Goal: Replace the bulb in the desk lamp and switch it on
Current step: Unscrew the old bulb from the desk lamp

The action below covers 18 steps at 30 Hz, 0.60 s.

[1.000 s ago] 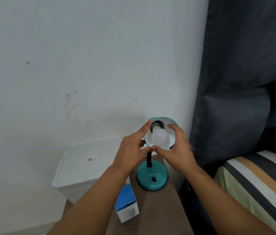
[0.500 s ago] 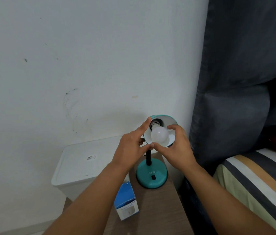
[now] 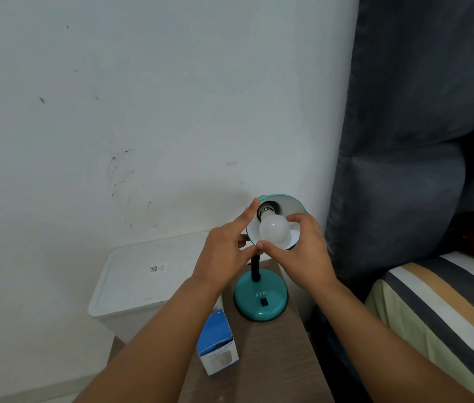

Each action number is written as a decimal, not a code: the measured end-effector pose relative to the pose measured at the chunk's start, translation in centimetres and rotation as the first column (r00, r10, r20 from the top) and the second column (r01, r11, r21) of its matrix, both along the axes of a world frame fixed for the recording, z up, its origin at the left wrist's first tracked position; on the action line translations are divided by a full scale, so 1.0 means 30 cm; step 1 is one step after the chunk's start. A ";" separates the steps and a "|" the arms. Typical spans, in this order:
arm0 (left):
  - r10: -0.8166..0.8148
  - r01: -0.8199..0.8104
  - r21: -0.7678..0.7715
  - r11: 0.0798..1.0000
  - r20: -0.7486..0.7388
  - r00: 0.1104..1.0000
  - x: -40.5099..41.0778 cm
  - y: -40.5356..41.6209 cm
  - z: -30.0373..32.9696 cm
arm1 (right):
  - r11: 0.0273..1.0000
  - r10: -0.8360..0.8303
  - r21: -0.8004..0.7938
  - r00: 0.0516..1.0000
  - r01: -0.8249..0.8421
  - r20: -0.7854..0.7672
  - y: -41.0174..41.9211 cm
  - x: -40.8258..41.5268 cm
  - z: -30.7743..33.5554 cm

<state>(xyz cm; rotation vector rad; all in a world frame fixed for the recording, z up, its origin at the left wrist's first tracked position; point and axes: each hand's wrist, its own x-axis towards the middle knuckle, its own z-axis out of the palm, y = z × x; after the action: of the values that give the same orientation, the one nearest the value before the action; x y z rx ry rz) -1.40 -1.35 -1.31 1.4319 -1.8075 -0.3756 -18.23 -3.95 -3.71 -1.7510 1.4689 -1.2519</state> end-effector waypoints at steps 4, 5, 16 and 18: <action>-0.001 0.001 0.006 1.000 -0.017 1.000 -0.001 0.000 0.000 | 1.000 0.011 -0.016 1.000 -0.012 -0.014 -0.014 -0.001 0.000; -0.005 0.005 0.008 1.000 -0.022 1.000 0.000 0.001 0.000 | 0.999 0.026 -0.022 1.000 -0.026 -0.005 -0.015 -0.002 0.000; 0.005 -0.005 0.012 1.000 -0.023 1.000 0.003 -0.003 -0.001 | 0.998 0.000 -0.068 0.999 0.002 0.042 -0.005 0.004 -0.005; 0.000 0.001 0.013 1.000 -0.030 1.000 0.005 -0.005 -0.004 | 0.995 0.038 -0.093 0.999 -0.034 0.033 -0.013 -0.001 -0.015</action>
<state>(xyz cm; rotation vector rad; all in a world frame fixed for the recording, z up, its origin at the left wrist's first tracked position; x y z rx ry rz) -1.25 -1.49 -1.43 1.4278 -1.7847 -0.4076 -18.25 -4.35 -4.17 -1.7978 1.3741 -1.3440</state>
